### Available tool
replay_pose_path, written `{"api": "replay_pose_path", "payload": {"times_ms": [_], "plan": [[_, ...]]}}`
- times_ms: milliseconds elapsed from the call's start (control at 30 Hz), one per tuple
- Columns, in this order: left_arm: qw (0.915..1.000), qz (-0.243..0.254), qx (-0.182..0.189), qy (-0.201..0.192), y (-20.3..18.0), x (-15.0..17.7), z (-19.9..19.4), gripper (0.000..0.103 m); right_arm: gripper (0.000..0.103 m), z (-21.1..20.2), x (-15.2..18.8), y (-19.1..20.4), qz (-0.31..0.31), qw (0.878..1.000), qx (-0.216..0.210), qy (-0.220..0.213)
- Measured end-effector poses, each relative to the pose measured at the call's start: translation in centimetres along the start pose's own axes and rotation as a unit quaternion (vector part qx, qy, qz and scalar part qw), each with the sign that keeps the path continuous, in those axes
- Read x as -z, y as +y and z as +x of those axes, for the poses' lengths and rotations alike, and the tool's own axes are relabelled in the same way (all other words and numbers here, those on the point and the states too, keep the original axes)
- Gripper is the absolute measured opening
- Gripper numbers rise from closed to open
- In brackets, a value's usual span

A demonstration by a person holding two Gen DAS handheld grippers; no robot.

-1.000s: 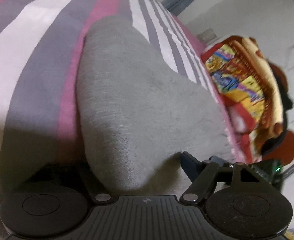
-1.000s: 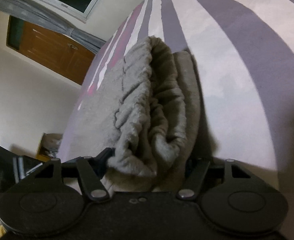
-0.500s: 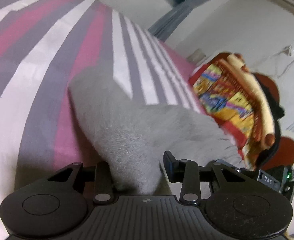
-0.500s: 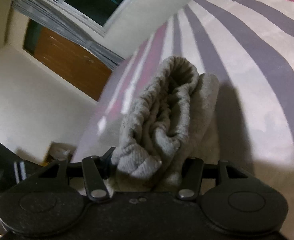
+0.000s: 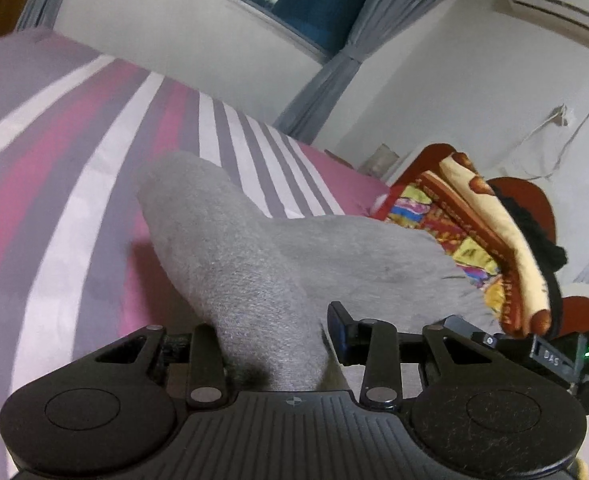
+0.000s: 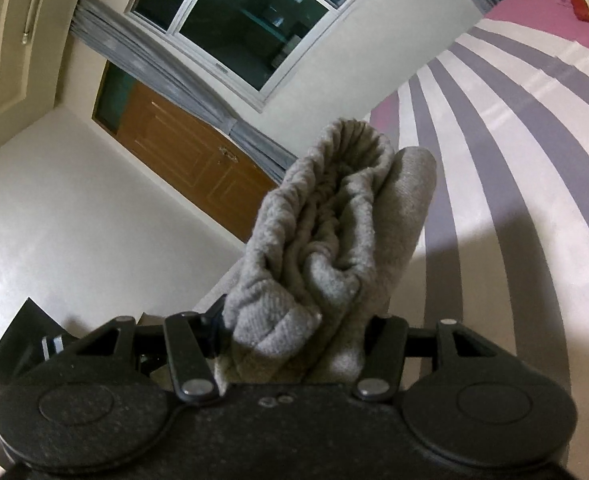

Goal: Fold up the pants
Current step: 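Fold the held waistband end over and open both grippers, then press the folded sweatpants flat with both open tools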

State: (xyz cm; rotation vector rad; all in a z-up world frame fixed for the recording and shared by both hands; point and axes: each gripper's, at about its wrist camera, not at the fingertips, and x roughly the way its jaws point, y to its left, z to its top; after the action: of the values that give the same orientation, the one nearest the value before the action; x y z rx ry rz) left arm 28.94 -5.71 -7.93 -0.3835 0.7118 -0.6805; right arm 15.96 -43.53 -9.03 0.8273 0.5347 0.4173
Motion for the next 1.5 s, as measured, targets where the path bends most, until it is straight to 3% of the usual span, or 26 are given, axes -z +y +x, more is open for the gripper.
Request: {"api": "replay_pose_path", "payload": {"times_ms": [200, 467, 600, 700, 833, 933, 1033, 1100, 1200, 1267, 1400, 1500], "plan": [[0.9991, 0.018, -0.038, 0.006, 1.0, -2.5, 4.0, 0.038, 0.056, 2.5, -1.0, -2.2, 0.012, 1.000, 0.010, -0.003], [0.9962, 0.038, -0.075, 0.025, 2.7, -2.5, 9.6, 0.038, 0.056, 5.2, -1.9, -5.0, 0.029, 0.998, 0.048, -0.004], [0.9925, 0.047, -0.101, 0.051, 3.6, -1.2, 12.8, 0.038, 0.058, 6.5, -1.5, -7.4, 0.037, 0.995, 0.093, 0.016], [0.9868, 0.056, -0.133, 0.074, 4.5, 0.9, 14.3, 0.039, 0.064, 7.3, -0.2, -9.3, 0.044, 0.987, 0.151, 0.037], [0.9846, 0.025, -0.147, 0.092, 6.4, 3.1, 14.5, 0.067, 0.072, 7.0, 1.4, -10.6, 0.042, 0.979, 0.192, 0.044], [0.9829, 0.027, -0.159, 0.089, 6.2, 3.1, 13.7, 0.069, 0.077, 6.9, 1.7, -9.5, 0.010, 0.973, 0.227, 0.043], [0.9815, 0.047, -0.181, 0.040, 5.0, 2.5, 11.0, 0.069, 0.078, 6.0, 1.6, -7.6, -0.015, 0.967, 0.254, 0.032], [0.9830, 0.051, -0.175, 0.022, 4.1, 1.9, 9.4, 0.073, 0.074, 5.2, 1.6, -5.9, -0.055, 0.961, 0.271, 0.025], [0.9839, 0.069, -0.164, 0.018, 2.5, 1.8, 8.1, 0.088, 0.066, 5.1, 1.2, -3.8, -0.118, 0.949, 0.292, 0.001], [0.9841, 0.085, -0.154, 0.023, 1.3, 2.2, 8.2, 0.089, 0.060, 5.2, 1.1, -2.2, -0.146, 0.946, 0.291, -0.013], [0.9821, 0.084, -0.160, 0.051, 0.7, 3.4, 9.8, 0.090, 0.050, 7.1, 2.9, 0.4, -0.214, 0.935, 0.282, 0.012], [0.9785, 0.089, -0.174, 0.065, 0.7, 4.9, 10.5, 0.090, 0.041, 8.3, 4.5, -0.1, -0.223, 0.929, 0.291, 0.045]]}}
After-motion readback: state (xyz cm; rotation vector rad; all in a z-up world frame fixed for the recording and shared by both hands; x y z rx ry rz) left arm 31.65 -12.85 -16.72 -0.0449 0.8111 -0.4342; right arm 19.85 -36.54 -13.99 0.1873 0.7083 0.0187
